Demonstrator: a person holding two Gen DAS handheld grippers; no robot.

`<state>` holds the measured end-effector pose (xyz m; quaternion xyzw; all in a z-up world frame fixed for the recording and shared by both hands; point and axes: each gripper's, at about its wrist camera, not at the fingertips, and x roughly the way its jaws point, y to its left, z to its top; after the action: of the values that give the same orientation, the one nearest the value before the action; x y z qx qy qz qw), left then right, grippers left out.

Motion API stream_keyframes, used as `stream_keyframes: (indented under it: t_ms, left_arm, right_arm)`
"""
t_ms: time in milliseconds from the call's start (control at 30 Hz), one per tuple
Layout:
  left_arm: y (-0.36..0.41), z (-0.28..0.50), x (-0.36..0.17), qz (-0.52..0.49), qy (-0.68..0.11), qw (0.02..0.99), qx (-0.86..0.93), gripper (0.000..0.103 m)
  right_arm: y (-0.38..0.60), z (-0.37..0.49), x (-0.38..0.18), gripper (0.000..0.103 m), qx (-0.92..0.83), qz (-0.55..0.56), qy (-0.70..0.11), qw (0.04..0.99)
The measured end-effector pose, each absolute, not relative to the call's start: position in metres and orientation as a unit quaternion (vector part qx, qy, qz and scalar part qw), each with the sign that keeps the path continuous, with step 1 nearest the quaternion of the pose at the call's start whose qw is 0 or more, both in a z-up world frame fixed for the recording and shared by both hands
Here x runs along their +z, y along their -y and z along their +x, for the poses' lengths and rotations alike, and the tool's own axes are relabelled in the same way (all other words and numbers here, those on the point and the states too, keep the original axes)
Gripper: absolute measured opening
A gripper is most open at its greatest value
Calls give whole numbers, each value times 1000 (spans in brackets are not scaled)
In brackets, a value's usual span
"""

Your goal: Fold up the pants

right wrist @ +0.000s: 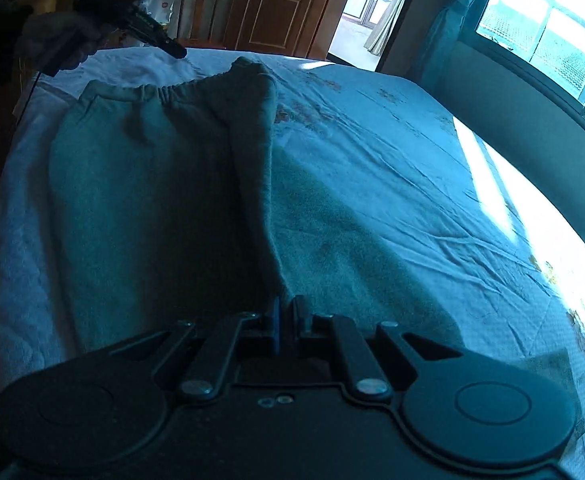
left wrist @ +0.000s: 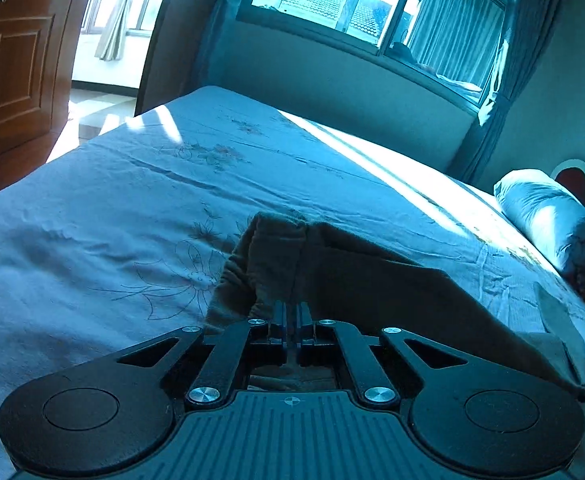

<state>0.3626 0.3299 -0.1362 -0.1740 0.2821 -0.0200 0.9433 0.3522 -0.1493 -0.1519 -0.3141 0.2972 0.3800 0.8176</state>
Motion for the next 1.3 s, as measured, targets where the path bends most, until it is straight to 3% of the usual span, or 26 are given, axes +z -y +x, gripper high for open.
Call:
stream_keyframes:
  t_ms: [33,67,100,133,200,267,400,733,1067,1133,1200,1300]
  left_arm:
    - [-328,366,-136,-194,-289,937,-13,11]
    - [-326,368,-136,-210,-295,932,-9,38]
    - [-323,368,-136,-223,-293,930,-3,85]
    - [-321,369,-135,-228,-288,930,3,102]
    - [-312,375,-134,-231,-280,932,12,103]
    - [-307,392,-134,-239,-294,925,18,102]
    - [-288,420,-138,-218,-317,922,40,89]
    - [-294,419,-153,-180,-336,923,53,89]
    - [-309,433,-160,-151,-335,928,63,86]
    - [-316,439,-164,-153,-338,927,61,83]
    - [-320,447,-167,-151,-338,927,56,72]
    - [-325,464,-167,-139,-332,931,59,68]
  right_arm:
    - [150,352,-156,0,381,-306,-306,817]
    - [152,344,-158,0,380,-290,-310,822]
    - [155,338,-159,0,378,-282,-312,825]
    - [159,332,-161,0,375,-278,-319,825]
    - [167,327,-157,15,344,-256,-294,855]
    - [176,327,-149,14,316,-204,-268,887]
    - [175,349,-135,15,279,-143,-246,917]
    - [170,387,-132,11,257,-121,-240,928]
    - [176,458,-139,12,151,-90,-291,940]
    - [179,467,-139,13,149,-86,-289,941]
    - [178,474,-138,13,148,-93,-293,940]
    - [176,479,-138,13,148,-97,-296,939]
